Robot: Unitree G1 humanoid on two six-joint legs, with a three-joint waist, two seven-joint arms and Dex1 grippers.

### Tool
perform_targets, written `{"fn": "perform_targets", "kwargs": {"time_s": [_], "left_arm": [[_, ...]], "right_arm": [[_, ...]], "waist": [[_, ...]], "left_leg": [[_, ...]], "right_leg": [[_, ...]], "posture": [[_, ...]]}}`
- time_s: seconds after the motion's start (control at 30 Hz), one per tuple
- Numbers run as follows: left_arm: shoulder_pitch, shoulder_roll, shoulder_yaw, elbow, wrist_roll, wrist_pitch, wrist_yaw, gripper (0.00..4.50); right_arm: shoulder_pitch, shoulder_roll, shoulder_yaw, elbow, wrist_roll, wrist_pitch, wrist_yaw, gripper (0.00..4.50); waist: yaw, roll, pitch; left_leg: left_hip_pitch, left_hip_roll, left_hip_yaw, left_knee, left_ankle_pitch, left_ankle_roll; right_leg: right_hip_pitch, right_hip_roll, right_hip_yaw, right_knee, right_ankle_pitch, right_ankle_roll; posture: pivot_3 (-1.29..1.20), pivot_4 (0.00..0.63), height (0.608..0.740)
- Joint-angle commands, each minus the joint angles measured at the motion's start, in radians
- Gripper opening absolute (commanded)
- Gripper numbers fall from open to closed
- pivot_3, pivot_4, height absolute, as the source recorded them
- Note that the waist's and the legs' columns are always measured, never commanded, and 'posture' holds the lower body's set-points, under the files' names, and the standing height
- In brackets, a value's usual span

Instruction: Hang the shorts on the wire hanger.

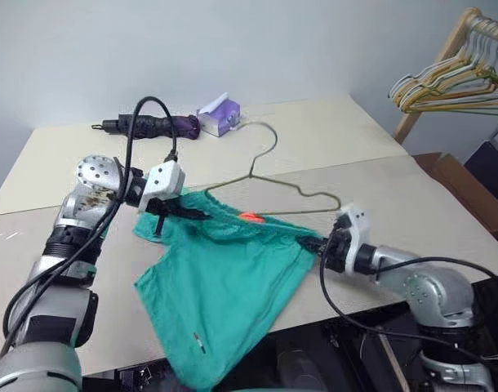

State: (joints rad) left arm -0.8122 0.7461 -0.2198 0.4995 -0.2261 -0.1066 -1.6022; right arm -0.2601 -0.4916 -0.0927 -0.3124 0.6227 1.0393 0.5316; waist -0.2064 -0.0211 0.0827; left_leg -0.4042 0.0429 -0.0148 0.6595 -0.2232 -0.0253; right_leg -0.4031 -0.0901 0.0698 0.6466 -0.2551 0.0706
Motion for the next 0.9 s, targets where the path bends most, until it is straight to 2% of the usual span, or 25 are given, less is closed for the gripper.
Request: {"fn": "perform_targets", "kwargs": {"time_s": [0.03,0.43,0.53,0.7,0.77,0.9], "left_arm": [[0.019,0.068,0.036,-0.036,-0.015,0.004,-0.012,0.08],[0.063,0.144,0.069,-0.01,0.041,-0.039,0.057,0.08],[0.054,0.15,0.086,0.011,0.02,0.002,0.081,0.08],[0.089,0.235,0.048,-0.037,-0.041,0.079,-0.009,0.08],[0.103,0.287,0.001,-0.047,-0.063,0.052,-0.012,0.08],[0.056,0.304,-0.032,0.087,0.053,-0.083,0.001,0.08]], "right_arm": [[-0.013,-0.094,-0.081,0.041,-0.02,-0.029,0.024,0.03],[-0.01,-0.223,-0.072,0.109,-0.029,-0.086,0.115,0.03],[-0.005,-0.242,-0.068,0.114,-0.028,-0.103,0.131,0.03],[0.004,-0.267,-0.066,0.136,-0.041,-0.12,0.139,0.03],[0.006,-0.28,-0.061,0.147,-0.047,-0.132,0.148,0.03],[0.01,-0.325,-0.054,0.174,-0.058,-0.16,0.183,0.03]], "waist": [[0.001,0.0,0.0],[0.007,-0.001,0.005],[0.009,-0.001,0.005],[0.009,0.0,0.007],[0.01,0.0,0.007],[0.026,0.0,0.008]], "left_leg": [[0.0,0.0,0.0,0.0,0.0,0.0],[0.0,0.0,0.001,0.0,0.0,0.0],[0.0,0.0,0.001,0.0,0.0,0.0],[-0.001,0.0,0.001,0.0,0.0,0.0],[-0.001,0.0,0.001,0.0,0.0,0.0],[0.0,0.0,0.001,0.0,0.0,0.0]], "right_leg": [[0.0,0.0,0.0,0.0,0.0,0.0],[0.0,0.0,0.0,-0.001,0.0,0.0],[0.0,0.0,0.0,-0.001,0.0,0.001],[-0.001,0.0,0.0,-0.001,0.0,0.0],[-0.001,0.0,0.0,-0.001,0.0,0.0],[0.0,-0.001,0.0,-0.001,-0.001,0.001]], "posture": [[-0.18,0.092,0.74],[-0.17,0.094,0.74],[-0.16,0.094,0.74],[-0.16,0.089,0.74],[-0.16,0.09,0.74],[-0.15,0.084,0.74]]}}
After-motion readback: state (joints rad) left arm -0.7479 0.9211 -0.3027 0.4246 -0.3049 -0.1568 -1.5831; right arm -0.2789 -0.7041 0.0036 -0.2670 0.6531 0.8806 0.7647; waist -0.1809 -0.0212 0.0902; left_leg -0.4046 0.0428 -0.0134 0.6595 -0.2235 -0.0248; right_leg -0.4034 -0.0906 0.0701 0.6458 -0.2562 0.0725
